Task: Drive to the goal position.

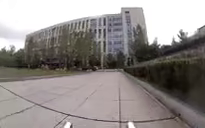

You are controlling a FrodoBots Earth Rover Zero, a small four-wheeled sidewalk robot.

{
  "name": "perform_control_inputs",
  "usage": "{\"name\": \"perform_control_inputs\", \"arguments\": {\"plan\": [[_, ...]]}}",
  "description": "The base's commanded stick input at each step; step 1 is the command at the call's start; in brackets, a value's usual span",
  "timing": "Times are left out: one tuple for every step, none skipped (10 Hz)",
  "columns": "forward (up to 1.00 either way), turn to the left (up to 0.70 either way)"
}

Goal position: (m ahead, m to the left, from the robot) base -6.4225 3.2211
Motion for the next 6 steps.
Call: {"name": "perform_control_inputs", "arguments": {"plan": [[0.0,0.3],[0.0,0.3],[0.0,0.3],[0.0,0.3],[0.0,0.3],[0.0,0.3]]}}
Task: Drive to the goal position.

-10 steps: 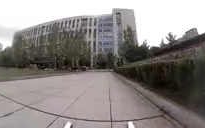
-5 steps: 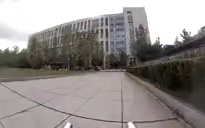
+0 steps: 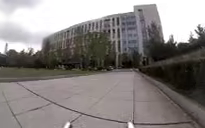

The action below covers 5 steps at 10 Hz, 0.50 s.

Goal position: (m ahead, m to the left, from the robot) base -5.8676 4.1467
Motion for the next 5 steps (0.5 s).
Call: {"name": "perform_control_inputs", "arguments": {"plan": [[0.0,0.3],[0.0,0.3],[0.0,0.3],[0.0,0.3],[0.0,0.3]]}}
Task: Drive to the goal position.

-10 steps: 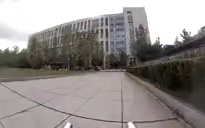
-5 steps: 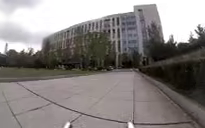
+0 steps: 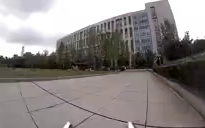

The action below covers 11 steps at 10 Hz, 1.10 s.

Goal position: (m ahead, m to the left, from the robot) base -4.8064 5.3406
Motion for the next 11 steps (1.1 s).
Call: {"name": "perform_control_inputs", "arguments": {"plan": [[0.0,0.3],[0.0,0.3],[0.0,0.3],[0.0,0.3],[0.0,0.3],[0.0,0.3],[0.0,0.3],[0.0,0.3],[0.0,0.3],[0.0,0.3],[0.0,0.3]]}}
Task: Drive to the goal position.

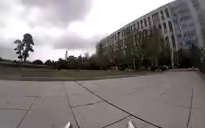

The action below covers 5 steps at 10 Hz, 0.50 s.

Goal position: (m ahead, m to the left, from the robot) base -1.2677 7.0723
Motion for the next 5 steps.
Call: {"name": "perform_control_inputs", "arguments": {"plan": [[0.0,0.3],[0.0,0.3],[0.0,0.3],[0.0,0.3],[0.0,0.3]]}}
